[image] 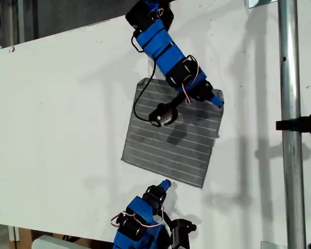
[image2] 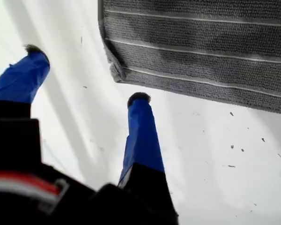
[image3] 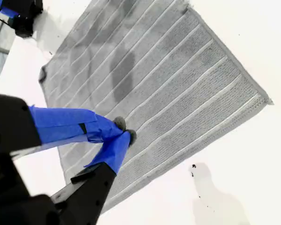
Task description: Grasp corners of a towel and fold twice.
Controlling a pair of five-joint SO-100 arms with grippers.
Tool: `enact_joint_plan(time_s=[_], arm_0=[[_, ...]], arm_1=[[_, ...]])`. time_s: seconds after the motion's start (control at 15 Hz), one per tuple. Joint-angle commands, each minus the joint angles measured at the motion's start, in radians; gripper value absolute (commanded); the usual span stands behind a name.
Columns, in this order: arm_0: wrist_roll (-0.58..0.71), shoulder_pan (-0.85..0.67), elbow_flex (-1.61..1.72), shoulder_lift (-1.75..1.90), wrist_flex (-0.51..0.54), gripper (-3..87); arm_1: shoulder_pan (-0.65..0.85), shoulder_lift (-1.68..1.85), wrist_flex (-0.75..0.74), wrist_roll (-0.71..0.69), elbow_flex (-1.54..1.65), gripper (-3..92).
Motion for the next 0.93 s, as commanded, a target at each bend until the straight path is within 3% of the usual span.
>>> enact_joint_plan(time_s=[0.0,0.47,0.53,0.6,0.67,0.87], arm_0=[[-0.012,0.005,-0.048,-0.002,0.008,-2.9],[-0.034,0.023,-0.046,-0.008,0.006,-2.9],[-0.034,0.025,-0.046,-0.008,0.006,-2.9],[-0.034,0.025,-0.043,-0.009,0.006,-2.9],[-0.032,0.025,-0.040,-0.009,0.005,-2.9],[-0.032,0.021,-0.035,-0.011,0.005,-2.9]], arm_1=[[-0.012,-0.035,0.031,0.028,-0.063,36.5],[0.005,-0.247,-0.072,0.089,-0.069,29.6],[0.006,-0.265,-0.087,0.089,-0.069,23.8],[0.006,-0.281,-0.087,0.098,-0.066,4.2],[0.009,-0.293,-0.087,0.103,-0.063,-0.2],[0.014,-0.296,-0.104,0.095,-0.058,-0.2]])
